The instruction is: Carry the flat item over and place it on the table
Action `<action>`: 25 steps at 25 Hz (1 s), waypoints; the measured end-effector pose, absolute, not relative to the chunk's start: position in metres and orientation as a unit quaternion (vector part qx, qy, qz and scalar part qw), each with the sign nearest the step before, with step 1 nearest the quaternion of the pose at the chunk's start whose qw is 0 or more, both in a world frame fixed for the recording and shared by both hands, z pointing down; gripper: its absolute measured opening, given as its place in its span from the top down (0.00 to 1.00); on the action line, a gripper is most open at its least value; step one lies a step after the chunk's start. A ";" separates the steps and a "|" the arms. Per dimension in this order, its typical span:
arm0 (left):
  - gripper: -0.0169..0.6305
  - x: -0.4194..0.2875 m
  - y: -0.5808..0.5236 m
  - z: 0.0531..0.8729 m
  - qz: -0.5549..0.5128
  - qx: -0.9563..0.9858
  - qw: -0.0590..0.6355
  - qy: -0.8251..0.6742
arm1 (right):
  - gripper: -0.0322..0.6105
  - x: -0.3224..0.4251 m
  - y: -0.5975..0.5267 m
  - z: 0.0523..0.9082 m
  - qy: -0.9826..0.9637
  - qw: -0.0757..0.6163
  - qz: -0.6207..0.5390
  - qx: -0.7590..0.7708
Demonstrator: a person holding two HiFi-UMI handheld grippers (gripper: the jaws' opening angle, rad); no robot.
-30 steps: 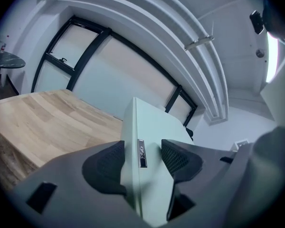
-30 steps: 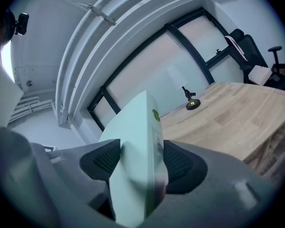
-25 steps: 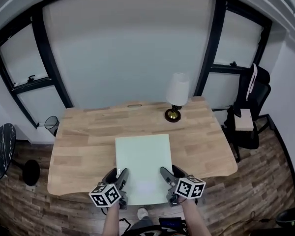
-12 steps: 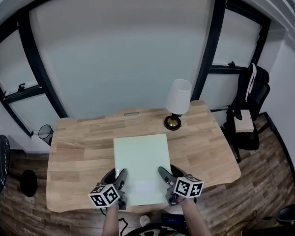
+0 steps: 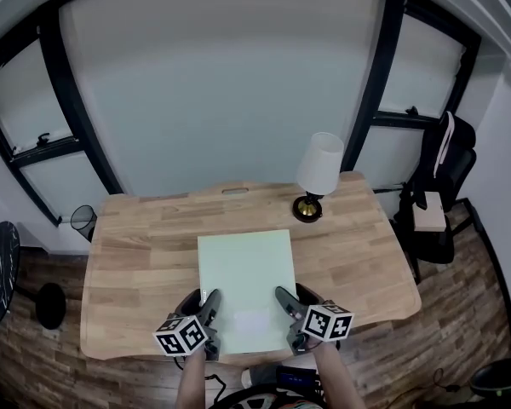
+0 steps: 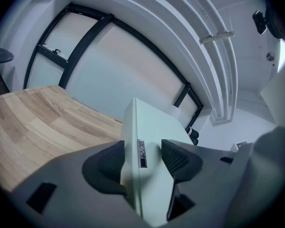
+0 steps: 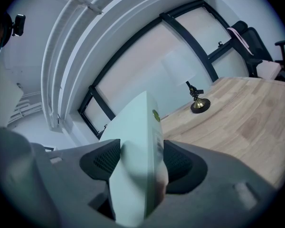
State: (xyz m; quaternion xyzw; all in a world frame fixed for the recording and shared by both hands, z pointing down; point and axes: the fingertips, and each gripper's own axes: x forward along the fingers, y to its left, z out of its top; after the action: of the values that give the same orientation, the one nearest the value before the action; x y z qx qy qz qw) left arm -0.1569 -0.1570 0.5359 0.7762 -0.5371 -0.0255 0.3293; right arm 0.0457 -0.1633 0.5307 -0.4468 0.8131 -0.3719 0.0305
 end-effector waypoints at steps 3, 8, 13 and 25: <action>0.60 -0.157 -0.157 0.542 -0.026 0.772 0.336 -0.539 | 0.53 0.045 -0.165 0.536 0.813 0.024 -0.375 -0.444; 0.60 -0.160 -0.163 0.551 -0.024 0.767 0.344 -0.541 | 0.53 0.043 -0.172 0.545 0.811 0.017 -0.381 -0.443; 0.60 -0.155 -0.171 0.555 -0.021 0.767 0.348 -0.538 | 0.53 0.048 -0.180 0.549 0.808 0.014 -0.384 -0.447; 0.60 -0.153 -0.191 0.588 -0.002 0.754 0.376 -0.539 | 0.53 0.050 -0.200 0.584 0.792 -0.002 -0.415 -0.447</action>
State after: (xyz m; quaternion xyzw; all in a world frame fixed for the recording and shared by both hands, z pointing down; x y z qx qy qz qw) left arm -0.1533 -0.1913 0.5881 0.7538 -0.5388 -0.0015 0.3762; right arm 0.0505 -0.2003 0.5842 -0.4475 0.7920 -0.4153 -0.0023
